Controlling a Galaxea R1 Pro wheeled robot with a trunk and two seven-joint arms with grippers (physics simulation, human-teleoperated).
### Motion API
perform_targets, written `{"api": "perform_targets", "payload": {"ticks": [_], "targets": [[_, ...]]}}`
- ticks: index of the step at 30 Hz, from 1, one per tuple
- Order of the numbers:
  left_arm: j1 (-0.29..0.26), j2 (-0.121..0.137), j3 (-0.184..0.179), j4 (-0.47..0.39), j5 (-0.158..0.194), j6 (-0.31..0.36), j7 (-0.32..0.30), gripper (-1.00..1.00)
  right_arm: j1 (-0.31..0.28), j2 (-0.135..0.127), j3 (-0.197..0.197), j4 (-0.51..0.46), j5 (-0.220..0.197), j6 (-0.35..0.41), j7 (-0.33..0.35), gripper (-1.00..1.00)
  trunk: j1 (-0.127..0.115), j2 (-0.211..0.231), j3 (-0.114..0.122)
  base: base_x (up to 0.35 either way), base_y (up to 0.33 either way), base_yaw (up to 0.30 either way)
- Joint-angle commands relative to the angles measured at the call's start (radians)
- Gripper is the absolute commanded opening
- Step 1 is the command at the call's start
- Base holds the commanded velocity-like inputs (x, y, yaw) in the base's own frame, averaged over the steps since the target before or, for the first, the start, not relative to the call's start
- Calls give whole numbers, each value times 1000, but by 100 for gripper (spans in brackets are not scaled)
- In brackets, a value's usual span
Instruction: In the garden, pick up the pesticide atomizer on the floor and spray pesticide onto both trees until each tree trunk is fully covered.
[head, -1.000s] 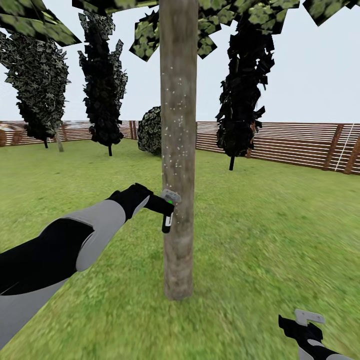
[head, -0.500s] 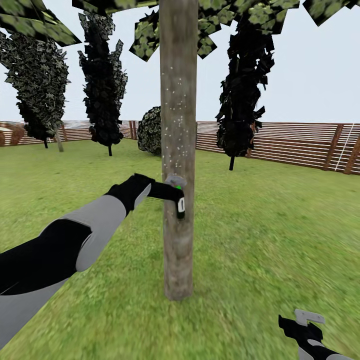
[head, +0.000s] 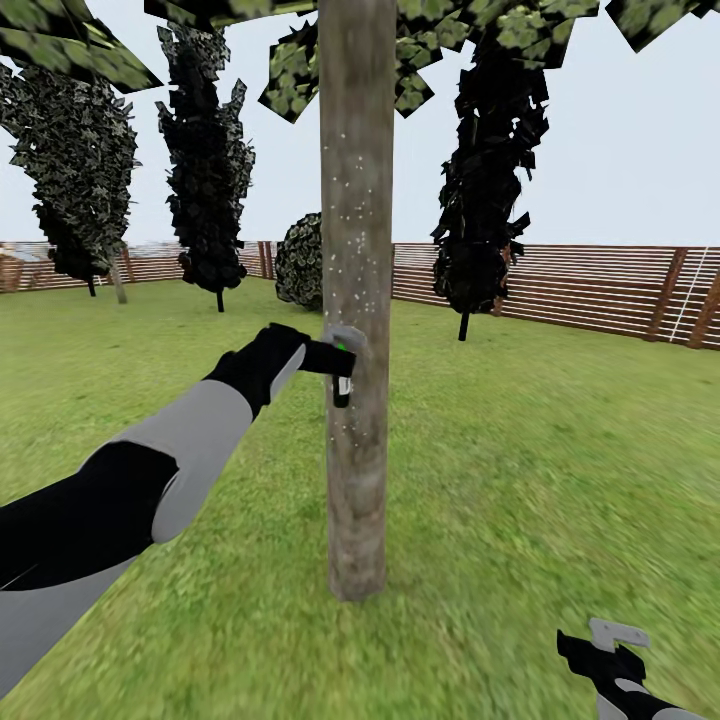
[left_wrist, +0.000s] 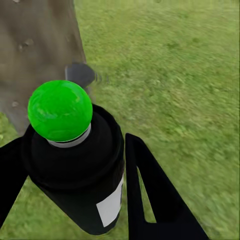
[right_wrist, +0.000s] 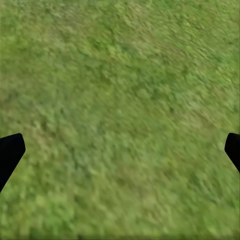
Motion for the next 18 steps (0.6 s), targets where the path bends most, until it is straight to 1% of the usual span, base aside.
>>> {"api": "perform_targets", "payload": {"ticks": [1, 2, 3, 4, 6, 8, 11, 13, 14, 16, 18], "targets": [[0, 0, 0, -16, 1, 3, 24, -100, 0, 0, 0, 0, 0, 0, 0, 100, 0, 0, 0, 0, 0, 0], [0, 0, 1, -33, 1, 17, 48, -100, 0, 0, 0, 0, 0, 0, 0, 100, 0, 0, 0, 0, 0, 0], [0, 0, 1, -52, 1, 47, 69, -100, 0, 0, 0, 0, 0, 0, 0, 100, 0, 0, 0, 0, 0, 0], [0, 0, 1, -63, 1, 66, 80, -100, 0, 0, 0, 0, 0, 1, 0, 100, 0, 0, 0, 0, 0, 0], [0, 0, 2, -118, 0, 133, 110, -100, 0, 0, 0, 0, 0, 1, 0, 100, 0, 0, 0, 0, 0, 0], [0, 0, 3, -179, 0, 172, 129, -100, 0, 0, 0, 0, 0, 0, 0, 100, 0, 0, 0, 0, 0, 0], [0, 0, 6, -224, 0, 211, 176, -100, 0, 0, 0, 0, 0, 0, 0, 100, 0, 0, 0, 0, 0, 0], [0, 0, 28, -271, 0, 268, 222, -100, 0, 0, 0, 0, -1, 0, 0, 100, 0, 0, 0, 0, 0, 0], [0, 0, 41, -288, 0, 279, 230, -100, 0, 0, 0, 0, 0, 0, 0, 100, 0, 0, 0, 0, 0, 0], [0, 0, 89, -336, -2, 305, 247, -100, 0, 0, 0, 0, -1, 0, 0, 100, 0, 0, 0, 0, 0, 0], [0, 0, 130, -361, -3, 318, 255, -100, 0, 0, 0, 0, 0, 1, 0, 100, 0, 0, 0, 0, 0, 0]]}}
